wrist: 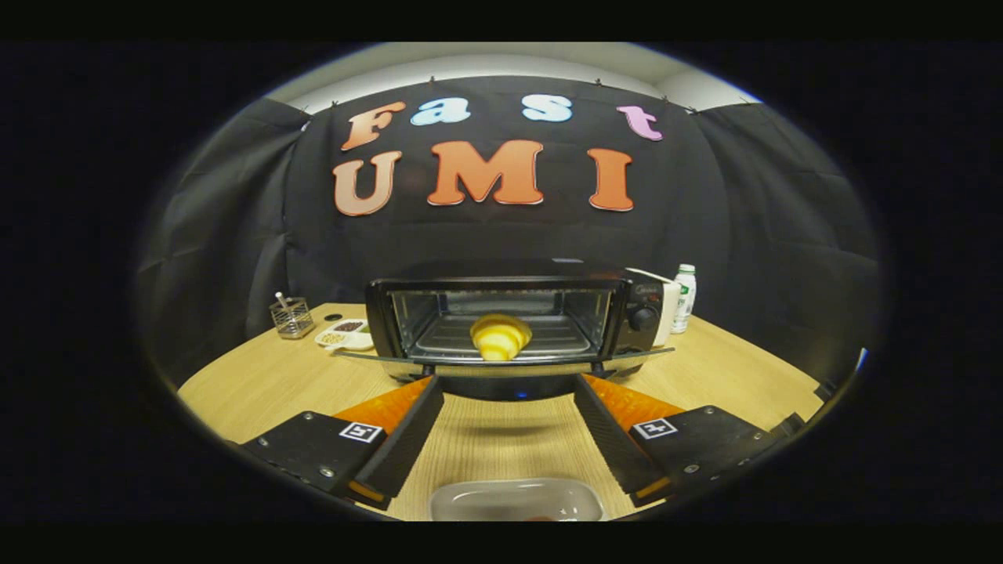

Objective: Open the toaster oven, put the food inside, and close the toaster oven door.

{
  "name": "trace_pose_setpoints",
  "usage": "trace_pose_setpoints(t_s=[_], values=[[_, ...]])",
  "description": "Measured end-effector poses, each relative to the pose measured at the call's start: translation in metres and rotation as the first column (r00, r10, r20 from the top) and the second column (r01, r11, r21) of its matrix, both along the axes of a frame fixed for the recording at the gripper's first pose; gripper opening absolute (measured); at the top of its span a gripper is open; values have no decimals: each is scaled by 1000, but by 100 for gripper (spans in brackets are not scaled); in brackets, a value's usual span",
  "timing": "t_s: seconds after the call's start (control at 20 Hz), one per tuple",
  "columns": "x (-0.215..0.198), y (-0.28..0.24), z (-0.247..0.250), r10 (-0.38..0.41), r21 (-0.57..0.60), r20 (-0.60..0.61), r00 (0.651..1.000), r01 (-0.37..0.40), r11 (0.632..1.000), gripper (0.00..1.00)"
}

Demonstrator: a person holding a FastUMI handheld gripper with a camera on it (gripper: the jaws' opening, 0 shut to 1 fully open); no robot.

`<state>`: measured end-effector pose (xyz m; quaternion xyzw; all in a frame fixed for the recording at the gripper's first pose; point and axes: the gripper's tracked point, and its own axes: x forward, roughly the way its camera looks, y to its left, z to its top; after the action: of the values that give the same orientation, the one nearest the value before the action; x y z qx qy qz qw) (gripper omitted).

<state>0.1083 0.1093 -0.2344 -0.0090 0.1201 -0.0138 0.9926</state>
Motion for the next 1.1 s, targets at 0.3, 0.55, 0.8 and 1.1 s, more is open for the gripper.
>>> trace_pose_setpoints(t_s=[0.3, 0.55, 0.8, 1.1], values=[[24, 5, 27, 4, 17, 52, 999, -5, 1000, 100], [38, 6, 35, 7, -50, 100, 995, -2, 999, 100], [78, 6, 46, -17, -73, 111, 994, 25, 997, 100], [82, 6, 43, -16, -49, 91, 996, 20, 999, 100]])
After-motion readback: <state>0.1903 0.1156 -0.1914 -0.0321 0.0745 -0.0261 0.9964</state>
